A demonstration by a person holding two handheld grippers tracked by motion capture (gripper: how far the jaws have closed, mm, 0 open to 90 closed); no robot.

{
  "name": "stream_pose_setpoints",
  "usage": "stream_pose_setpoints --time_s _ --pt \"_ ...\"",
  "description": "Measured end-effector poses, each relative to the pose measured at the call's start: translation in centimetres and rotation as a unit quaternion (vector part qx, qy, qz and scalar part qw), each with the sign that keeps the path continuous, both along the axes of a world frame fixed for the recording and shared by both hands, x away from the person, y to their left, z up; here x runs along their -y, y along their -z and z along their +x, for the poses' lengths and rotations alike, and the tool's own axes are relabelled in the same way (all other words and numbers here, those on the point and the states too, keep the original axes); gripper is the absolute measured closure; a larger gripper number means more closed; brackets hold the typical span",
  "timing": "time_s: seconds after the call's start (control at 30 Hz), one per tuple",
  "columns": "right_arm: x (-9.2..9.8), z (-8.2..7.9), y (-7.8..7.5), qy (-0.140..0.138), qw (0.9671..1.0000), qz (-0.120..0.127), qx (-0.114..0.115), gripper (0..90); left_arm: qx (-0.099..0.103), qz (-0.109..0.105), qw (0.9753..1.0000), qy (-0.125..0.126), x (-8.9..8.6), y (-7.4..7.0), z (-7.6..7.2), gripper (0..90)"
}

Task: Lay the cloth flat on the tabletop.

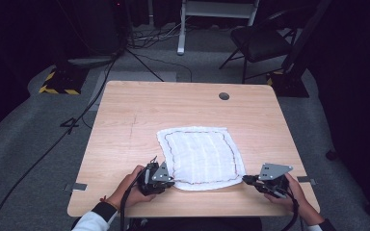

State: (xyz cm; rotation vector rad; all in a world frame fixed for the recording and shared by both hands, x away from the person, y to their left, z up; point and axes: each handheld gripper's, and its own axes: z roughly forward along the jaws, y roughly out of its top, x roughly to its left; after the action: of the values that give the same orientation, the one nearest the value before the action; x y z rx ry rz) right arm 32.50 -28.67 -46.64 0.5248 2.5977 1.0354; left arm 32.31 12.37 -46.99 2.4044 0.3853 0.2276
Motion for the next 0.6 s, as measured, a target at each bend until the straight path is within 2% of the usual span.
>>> stream_pose_setpoints --time_s 0.03,0.07,0.1,0.13,0.17,0.2,0.23,0.27,0.3,0.37,0.43,0.47,0.5,0.57,0.6 --pt "0.0 0.0 0.0 0.000 1.0000 0.000 0.000 86.8 0.000 0.000 1.0000 0.000 0.0 0.0 0.0 80.6" --pt "0.2 -0.3 -0.8 0.001 0.9999 0.012 0.009 86.9 0.003 -0.013 0.9999 0.000 -0.2 -0.6 -0.1 80.6" --pt "0.4 -0.6 -1.5 0.001 0.9995 0.030 0.011 87.0 0.006 -0.022 0.9997 0.000 -0.5 -1.2 -0.2 80.8" --pt "0.7 -1.2 -3.3 -0.004 0.9977 0.065 0.015 87.0 0.010 -0.036 0.9993 -0.001 -0.7 -1.9 -0.3 81.0" --pt "0.8 -1.6 -4.2 -0.003 0.9973 0.068 0.027 87.0 0.021 -0.051 0.9985 0.000 -1.2 -3.1 -0.5 81.1" --pt "0.8 -1.6 -4.2 -0.003 0.9973 0.068 0.027 87.0 0.021 -0.051 0.9985 0.000 -1.2 -3.1 -0.5 81.1" --pt "1.0 -2.3 -5.9 -0.002 0.9956 0.083 0.043 87.0 0.034 -0.070 0.9970 -0.001 -1.8 -4.6 -0.7 81.2" --pt "1.0 -2.5 -6.5 -0.001 0.9949 0.088 0.049 87.0 0.038 -0.081 0.9960 0.000 -2.1 -5.3 -0.9 81.2" --pt "1.0 -2.5 -6.5 -0.001 0.9949 0.088 0.049 87.0 0.038 -0.081 0.9960 0.000 -2.1 -5.3 -0.9 81.2" --pt "1.0 -3.1 -8.3 -0.004 0.9927 0.097 0.071 87.0 0.055 -0.097 0.9938 -0.001 -2.4 -6.8 -1.2 81.2" --pt "0.9 -3.4 -10.1 -0.004 0.9895 0.113 0.090 87.0 0.070 -0.101 0.9924 0.004 -2.5 -7.9 -1.4 81.4" --pt "0.9 -3.4 -10.1 -0.004 0.9895 0.113 0.090 87.0 0.079 -0.105 0.9913 0.005 -2.6 -8.7 -1.5 81.4" --pt "0.8 -3.4 -11.3 -0.003 0.9870 0.117 0.110 87.0 0.086 -0.110 0.9902 0.005 -2.6 -9.4 -1.6 81.5" --pt "0.7 -3.3 -11.7 -0.003 0.9862 0.116 0.118 87.0 0.101 -0.116 0.9880 0.007 -2.6 -10.6 -1.6 81.5" --pt "0.6 -2.8 -12.6 -0.001 0.9840 0.123 0.129 87.0 0.108 -0.120 0.9869 0.005 -2.6 -11.2 -1.5 81.6"
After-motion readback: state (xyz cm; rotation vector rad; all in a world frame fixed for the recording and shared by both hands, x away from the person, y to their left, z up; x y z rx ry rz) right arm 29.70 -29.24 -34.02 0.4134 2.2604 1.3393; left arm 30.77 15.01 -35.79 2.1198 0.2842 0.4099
